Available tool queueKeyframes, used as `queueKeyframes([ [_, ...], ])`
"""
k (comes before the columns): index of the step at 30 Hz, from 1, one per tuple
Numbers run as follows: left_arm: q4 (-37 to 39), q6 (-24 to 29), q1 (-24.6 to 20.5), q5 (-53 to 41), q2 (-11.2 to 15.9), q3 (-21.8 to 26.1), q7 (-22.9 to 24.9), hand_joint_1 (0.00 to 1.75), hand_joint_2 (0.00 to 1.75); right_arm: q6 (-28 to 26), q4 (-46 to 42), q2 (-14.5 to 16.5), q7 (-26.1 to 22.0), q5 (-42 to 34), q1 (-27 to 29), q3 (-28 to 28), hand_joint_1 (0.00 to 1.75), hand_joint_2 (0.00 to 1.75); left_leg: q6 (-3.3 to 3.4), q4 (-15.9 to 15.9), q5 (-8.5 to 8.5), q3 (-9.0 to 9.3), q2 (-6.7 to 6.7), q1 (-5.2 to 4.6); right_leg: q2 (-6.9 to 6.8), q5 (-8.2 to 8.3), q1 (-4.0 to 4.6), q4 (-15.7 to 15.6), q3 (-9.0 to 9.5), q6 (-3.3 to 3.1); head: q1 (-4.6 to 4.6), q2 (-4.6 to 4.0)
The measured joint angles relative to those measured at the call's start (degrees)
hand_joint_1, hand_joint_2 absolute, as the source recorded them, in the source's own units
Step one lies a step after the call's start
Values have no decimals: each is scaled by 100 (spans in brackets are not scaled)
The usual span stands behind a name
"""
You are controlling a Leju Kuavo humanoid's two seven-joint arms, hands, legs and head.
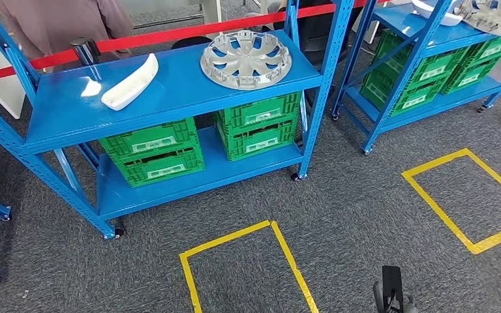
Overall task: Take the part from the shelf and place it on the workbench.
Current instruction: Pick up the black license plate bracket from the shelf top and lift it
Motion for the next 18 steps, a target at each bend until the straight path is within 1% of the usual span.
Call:
queueKeyframes([
  [9,27,0,-5,-74,2,15,-5,0,0,-150,-60,-124,-713,-27,-379,0,0,175,0,0,1,3,-2,0,0,1,0,0,4,1,0,0],
  [15,34,-2,-14,-95,8,20,-5,0,0,-170,-120,-178,-884,-60,-508,0,0,175,0,0,1,2,-3,0,0,1,0,0,5,1,1,0],
  [18,38,-8,-16,-104,13,34,4,0,0,-146,-204,-196,-1238,-51,-566,15,0,175,0,0,1,1,-1,0,-1,1,0,1,5,1,1,0],
])
